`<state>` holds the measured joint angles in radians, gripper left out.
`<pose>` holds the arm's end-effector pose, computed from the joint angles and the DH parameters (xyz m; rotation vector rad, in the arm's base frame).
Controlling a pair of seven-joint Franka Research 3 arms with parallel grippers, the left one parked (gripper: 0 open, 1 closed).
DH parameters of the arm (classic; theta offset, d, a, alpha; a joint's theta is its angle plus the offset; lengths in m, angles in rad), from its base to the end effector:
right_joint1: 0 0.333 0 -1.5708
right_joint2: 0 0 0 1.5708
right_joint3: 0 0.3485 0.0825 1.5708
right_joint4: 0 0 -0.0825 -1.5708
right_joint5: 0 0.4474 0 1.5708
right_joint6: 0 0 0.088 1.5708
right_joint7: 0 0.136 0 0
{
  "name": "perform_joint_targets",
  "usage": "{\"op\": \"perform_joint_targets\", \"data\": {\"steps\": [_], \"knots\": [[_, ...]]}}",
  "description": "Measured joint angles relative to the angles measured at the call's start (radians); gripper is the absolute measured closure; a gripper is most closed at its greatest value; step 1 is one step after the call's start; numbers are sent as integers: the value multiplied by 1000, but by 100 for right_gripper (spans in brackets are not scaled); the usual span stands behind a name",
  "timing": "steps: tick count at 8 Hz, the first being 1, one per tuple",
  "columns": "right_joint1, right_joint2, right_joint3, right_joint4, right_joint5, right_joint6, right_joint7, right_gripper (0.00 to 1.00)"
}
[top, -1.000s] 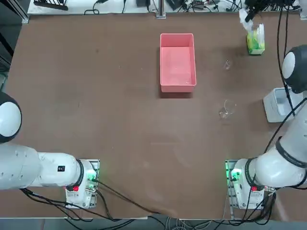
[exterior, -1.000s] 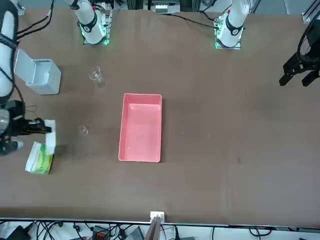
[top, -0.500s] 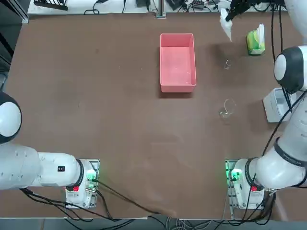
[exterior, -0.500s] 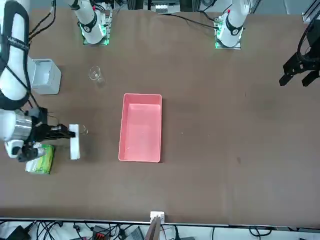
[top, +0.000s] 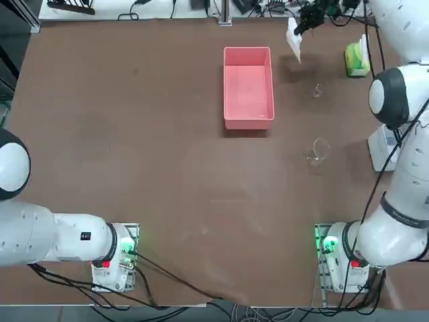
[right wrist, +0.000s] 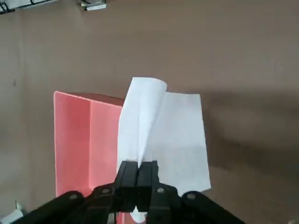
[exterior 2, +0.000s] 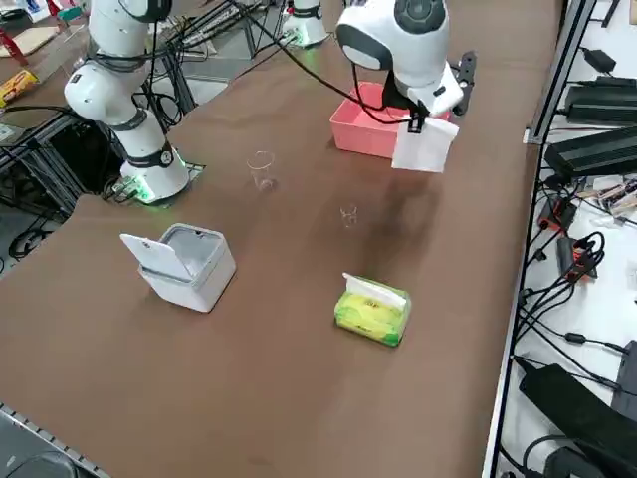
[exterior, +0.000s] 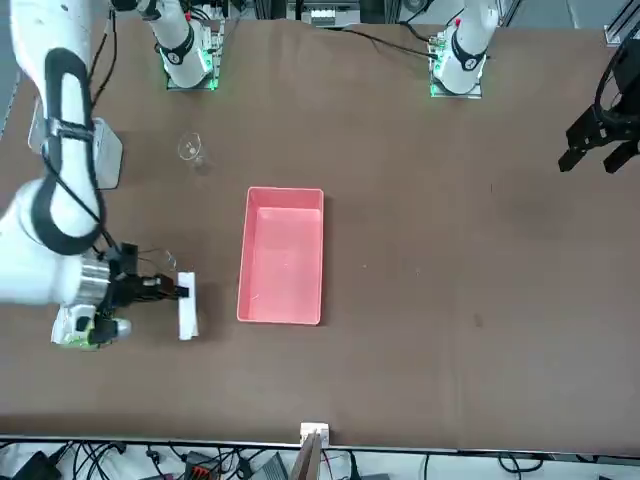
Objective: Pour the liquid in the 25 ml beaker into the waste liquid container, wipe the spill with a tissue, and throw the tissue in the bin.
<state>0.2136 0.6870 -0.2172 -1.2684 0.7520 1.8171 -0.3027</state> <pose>0.8057 0.1130 0.3385 -2.5503 -0.1340 0.0372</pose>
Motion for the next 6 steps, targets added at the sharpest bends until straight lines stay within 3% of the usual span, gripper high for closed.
{"op": "perform_joint_targets", "data": {"steps": [2, 6], "knots": [[4, 10, 27, 0, 55, 17, 5, 98], [3, 26, 39, -60, 186, 17, 8, 98]]}}
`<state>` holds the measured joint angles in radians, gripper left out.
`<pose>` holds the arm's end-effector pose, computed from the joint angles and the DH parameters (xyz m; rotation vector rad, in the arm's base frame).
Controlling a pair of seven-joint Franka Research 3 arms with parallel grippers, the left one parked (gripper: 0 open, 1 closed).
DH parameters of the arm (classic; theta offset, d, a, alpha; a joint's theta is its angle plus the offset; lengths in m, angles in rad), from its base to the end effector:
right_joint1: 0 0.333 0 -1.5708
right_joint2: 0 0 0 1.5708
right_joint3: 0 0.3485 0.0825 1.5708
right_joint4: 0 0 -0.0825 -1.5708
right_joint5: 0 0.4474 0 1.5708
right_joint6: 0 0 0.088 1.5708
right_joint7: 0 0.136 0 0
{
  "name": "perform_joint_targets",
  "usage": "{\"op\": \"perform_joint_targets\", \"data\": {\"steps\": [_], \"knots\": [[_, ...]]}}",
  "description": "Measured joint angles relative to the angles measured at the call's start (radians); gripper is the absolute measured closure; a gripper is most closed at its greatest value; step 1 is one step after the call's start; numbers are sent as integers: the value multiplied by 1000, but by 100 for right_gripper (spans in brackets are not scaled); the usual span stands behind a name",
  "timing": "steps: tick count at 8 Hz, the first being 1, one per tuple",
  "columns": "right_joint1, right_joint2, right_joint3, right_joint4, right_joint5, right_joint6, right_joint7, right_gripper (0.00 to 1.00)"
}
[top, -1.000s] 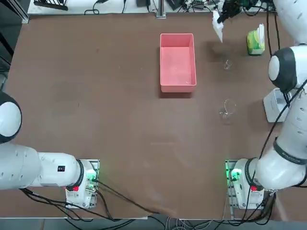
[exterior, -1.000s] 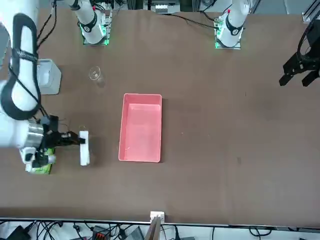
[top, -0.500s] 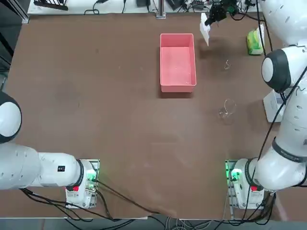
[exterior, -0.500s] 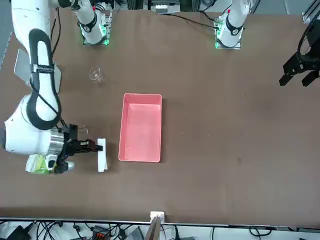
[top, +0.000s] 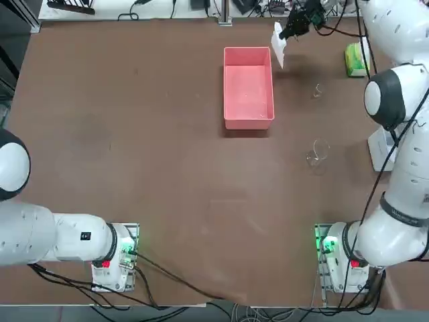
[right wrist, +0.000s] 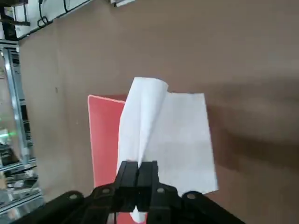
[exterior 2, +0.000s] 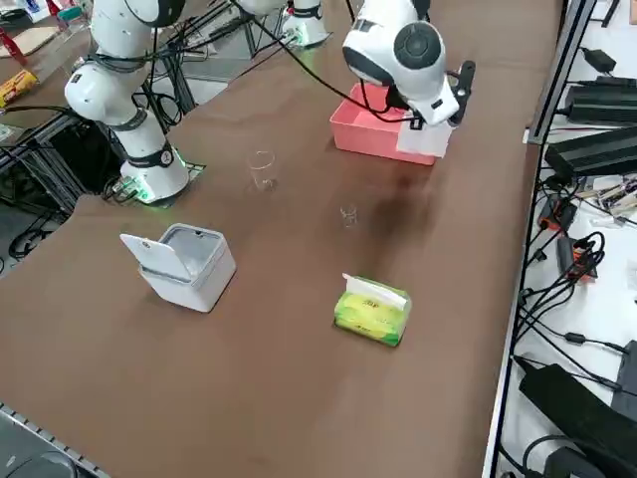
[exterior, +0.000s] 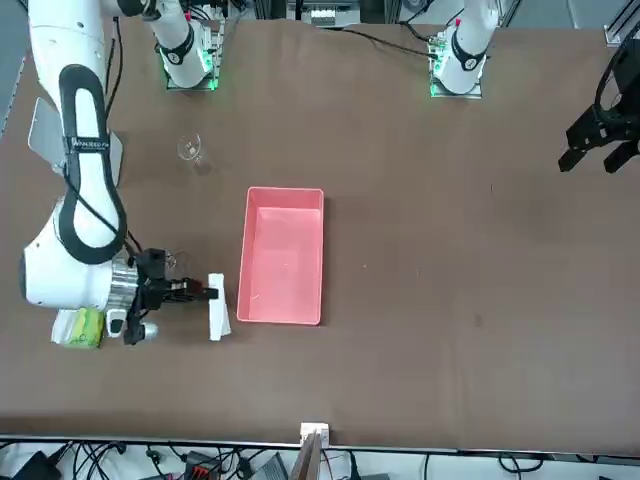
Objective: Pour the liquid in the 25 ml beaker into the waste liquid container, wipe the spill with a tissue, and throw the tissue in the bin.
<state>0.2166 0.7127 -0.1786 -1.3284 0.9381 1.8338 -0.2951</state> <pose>0.7955 0.1487 0.2982 -2.3671 -0.0200 0.1004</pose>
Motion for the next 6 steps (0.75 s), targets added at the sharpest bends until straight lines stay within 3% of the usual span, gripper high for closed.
{"op": "perform_joint_targets", "data": {"steps": [3, 6], "knots": [[-21, 46, 3, -66, 170, -1, -153, 97], [-66, 76, 4, -86, 195, -32, -257, 97]]}}
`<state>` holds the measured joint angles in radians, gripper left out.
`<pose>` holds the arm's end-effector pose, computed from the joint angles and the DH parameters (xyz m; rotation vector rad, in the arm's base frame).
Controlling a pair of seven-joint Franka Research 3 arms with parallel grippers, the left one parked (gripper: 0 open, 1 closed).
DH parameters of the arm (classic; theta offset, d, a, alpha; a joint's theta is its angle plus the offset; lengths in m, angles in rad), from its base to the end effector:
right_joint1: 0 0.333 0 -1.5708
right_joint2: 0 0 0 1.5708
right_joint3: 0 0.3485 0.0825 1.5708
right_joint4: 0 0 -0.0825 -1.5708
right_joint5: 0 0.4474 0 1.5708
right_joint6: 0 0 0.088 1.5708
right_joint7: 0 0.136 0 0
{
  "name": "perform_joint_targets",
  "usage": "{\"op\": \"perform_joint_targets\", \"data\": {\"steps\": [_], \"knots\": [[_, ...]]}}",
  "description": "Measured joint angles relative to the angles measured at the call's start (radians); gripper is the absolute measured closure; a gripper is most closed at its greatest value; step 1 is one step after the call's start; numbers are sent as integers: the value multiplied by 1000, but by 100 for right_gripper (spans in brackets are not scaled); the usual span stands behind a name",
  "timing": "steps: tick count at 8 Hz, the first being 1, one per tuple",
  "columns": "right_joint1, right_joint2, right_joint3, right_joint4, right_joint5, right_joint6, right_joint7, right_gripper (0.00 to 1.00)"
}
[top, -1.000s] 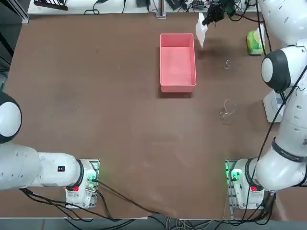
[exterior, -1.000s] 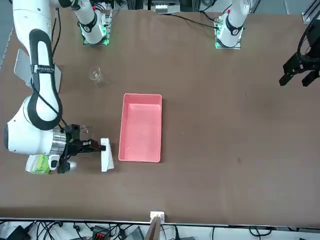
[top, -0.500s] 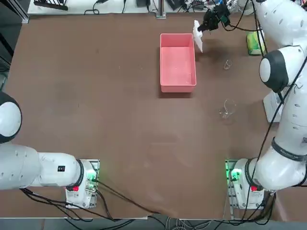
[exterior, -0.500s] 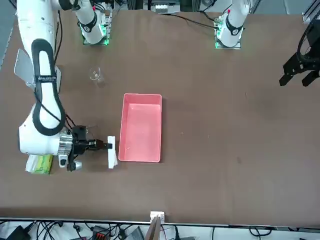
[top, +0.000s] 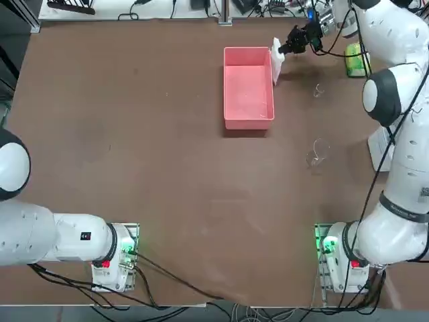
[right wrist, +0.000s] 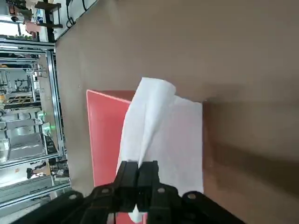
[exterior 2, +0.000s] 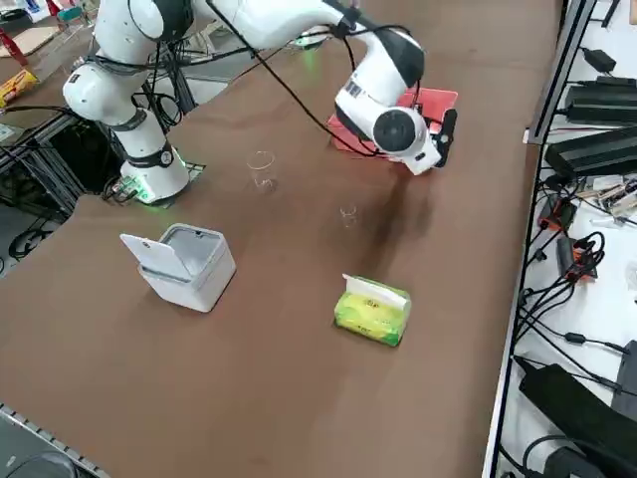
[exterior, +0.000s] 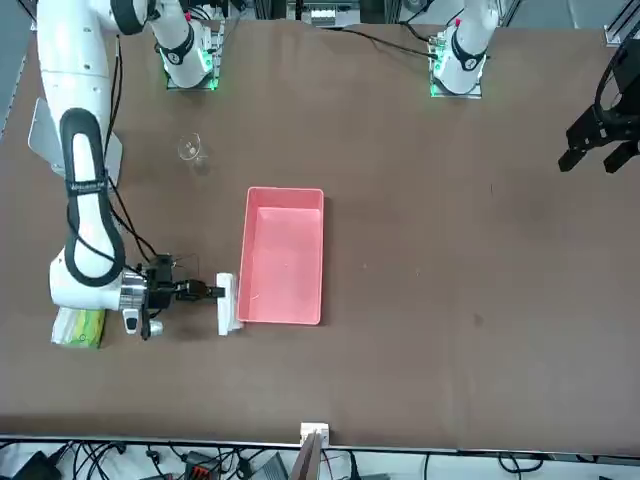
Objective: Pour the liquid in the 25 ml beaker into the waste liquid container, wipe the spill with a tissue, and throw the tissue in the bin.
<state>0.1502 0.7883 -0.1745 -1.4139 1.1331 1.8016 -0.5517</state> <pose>0.7796 0.1079 0.2097 -2.1820 -0.0530 0.0793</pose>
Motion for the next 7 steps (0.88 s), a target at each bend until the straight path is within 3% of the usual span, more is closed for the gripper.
{"op": "perform_joint_targets", "data": {"steps": [3, 7], "knots": [[-3, 2, 6, -9, 0, -7, -24, 97], [39, -1, 17, -115, 2, 34, -111, 97]]}}
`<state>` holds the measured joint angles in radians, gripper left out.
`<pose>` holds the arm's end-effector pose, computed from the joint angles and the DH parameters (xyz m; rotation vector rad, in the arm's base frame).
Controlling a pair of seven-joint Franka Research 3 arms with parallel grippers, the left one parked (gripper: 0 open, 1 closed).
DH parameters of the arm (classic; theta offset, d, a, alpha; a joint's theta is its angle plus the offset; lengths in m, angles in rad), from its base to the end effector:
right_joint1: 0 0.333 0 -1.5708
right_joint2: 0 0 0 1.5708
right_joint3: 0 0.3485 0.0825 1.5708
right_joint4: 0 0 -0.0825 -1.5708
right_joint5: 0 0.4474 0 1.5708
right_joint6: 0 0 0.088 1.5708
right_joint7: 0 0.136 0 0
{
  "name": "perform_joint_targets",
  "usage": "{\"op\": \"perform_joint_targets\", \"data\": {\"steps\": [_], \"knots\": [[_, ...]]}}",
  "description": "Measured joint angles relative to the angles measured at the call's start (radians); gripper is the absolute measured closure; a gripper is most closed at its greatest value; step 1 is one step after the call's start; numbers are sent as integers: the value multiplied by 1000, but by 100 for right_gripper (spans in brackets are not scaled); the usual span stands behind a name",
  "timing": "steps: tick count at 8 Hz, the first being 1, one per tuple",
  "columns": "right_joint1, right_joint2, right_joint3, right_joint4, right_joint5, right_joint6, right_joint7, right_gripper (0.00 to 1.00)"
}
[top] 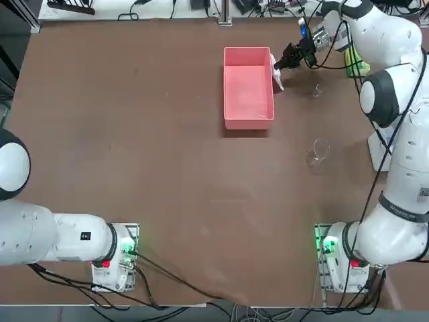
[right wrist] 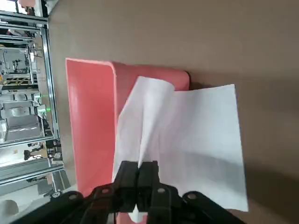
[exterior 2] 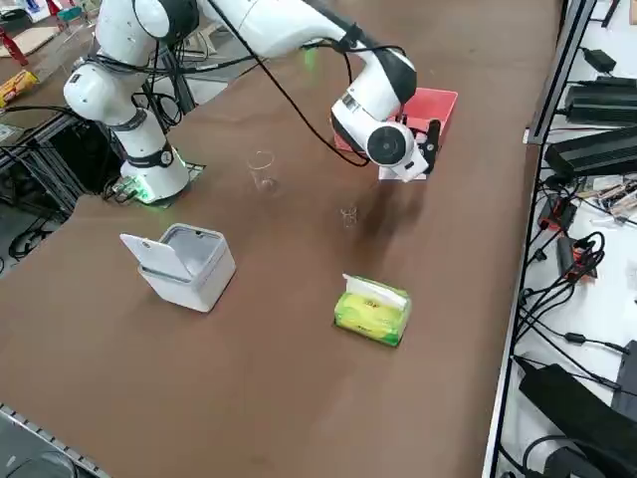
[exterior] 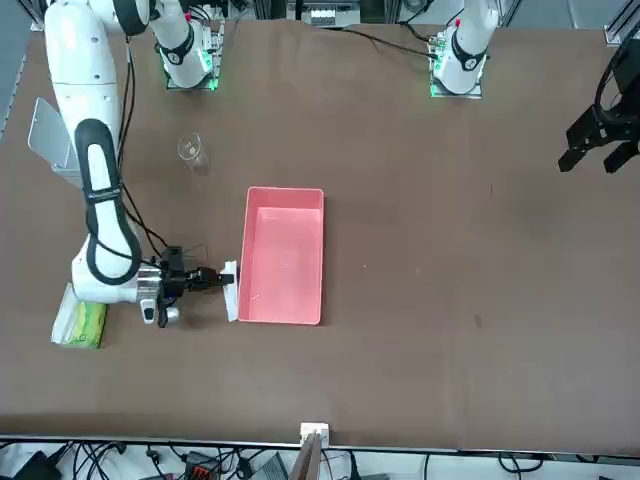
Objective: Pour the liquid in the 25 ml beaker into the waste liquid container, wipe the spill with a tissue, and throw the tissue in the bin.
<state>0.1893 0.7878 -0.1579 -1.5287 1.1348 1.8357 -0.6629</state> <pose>0.7401 0.1366 0.1568 -2.1787 -0.1341 0.1308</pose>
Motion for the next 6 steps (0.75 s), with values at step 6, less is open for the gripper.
{"op": "perform_joint_targets", "data": {"steps": [6], "knots": [[3, -23, -1, -62, -20, 55, -83, 97]]}}
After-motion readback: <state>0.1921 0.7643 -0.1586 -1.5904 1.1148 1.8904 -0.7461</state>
